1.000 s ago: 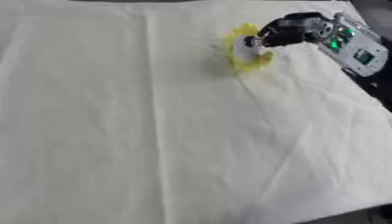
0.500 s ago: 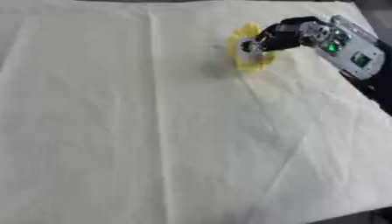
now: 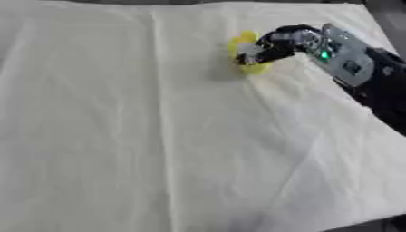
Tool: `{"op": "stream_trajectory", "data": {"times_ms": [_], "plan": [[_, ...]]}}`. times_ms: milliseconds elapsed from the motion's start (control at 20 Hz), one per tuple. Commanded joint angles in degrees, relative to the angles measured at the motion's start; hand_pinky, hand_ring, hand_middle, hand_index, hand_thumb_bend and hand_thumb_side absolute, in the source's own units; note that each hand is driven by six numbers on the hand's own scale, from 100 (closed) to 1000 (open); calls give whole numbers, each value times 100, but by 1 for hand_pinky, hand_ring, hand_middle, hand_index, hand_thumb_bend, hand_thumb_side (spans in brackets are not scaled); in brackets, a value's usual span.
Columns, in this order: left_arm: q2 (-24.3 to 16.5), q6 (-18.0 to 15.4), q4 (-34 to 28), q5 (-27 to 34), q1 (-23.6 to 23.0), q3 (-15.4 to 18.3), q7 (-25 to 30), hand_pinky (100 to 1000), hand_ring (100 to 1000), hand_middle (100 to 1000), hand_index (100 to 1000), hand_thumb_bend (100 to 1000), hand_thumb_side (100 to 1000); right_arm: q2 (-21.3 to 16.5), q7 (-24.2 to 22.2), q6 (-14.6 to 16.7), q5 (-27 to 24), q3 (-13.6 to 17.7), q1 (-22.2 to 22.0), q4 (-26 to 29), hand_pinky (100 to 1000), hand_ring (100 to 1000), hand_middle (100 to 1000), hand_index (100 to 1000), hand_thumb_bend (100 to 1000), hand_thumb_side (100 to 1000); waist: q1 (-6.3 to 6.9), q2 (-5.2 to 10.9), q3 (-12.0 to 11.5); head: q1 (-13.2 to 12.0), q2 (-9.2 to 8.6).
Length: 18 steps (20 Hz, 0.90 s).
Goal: Pick up the objects with one hand, pass them to the other hand, and then place them into the box on the other side of the table.
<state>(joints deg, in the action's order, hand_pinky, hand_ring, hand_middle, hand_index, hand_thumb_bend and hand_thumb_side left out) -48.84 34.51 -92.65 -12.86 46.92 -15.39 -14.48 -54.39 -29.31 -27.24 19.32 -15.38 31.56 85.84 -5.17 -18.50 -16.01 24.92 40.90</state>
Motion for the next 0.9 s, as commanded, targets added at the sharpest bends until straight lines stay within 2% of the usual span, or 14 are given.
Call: {"op": "stream_trajectory", "data": {"times_ms": [50,200,250,300,350,450,650,700,800,850,900], "plan": [[-161,8,-56,23,89,74,-24,779,713,680,717,315,339,-102,-64,-45,124,48,74,-21,883,800,627,774,548,403,-23,146,9,7,-72],[-165,16,-53,29,70,75,-28,779,712,680,716,315,338,-117,228,-388,16,116,101,29,869,733,547,702,452,200,-6,164,32,-16,-61],[-164,19,-52,32,66,76,-31,779,712,680,716,315,339,-121,365,-497,-89,139,108,63,864,715,533,688,439,162,0,172,39,-21,-57],[-163,21,-51,35,63,76,-32,779,712,679,716,314,340,-125,511,-584,-216,158,111,93,845,672,504,659,319,140,5,179,44,-21,-50],[-161,22,-51,37,61,76,-34,779,712,679,716,314,340,-128,674,-661,-362,175,113,116,837,654,494,649,251,131,9,186,48,-16,-44],[-154,25,-49,42,55,77,-39,779,712,679,716,315,342,-131,980,-773,-675,172,110,144,813,618,465,618,168,133,14,192,53,-5,-43],[-153,33,-38,39,39,64,-32,778,713,680,716,319,341,-135,1375,-921,-1211,114,101,157,793,596,436,584,142,142,24,193,60,28,-46],[-155,39,-34,38,36,67,-33,778,712,679,716,319,341,-141,1431,-941,-1308,109,98,163,786,586,424,569,150,100,27,194,62,30,-44],[-159,49,-30,39,31,72,-41,777,712,679,716,320,340,-164,1530,-960,-1464,116,92,183,785,580,418,561,159,100,31,201,69,25,-32],[-163,52,-30,39,28,72,-44,777,712,679,716,320,340,-179,1573,-959,-1505,120,86,201,783,573,411,552,100,124,33,205,73,19,-26],[-167,56,-30,37,24,73,-46,776,712,678,715,321,339,-195,1613,-942,-1572,146,82,231,782,570,406,548,121,100,37,212,80,9,-18]]}}
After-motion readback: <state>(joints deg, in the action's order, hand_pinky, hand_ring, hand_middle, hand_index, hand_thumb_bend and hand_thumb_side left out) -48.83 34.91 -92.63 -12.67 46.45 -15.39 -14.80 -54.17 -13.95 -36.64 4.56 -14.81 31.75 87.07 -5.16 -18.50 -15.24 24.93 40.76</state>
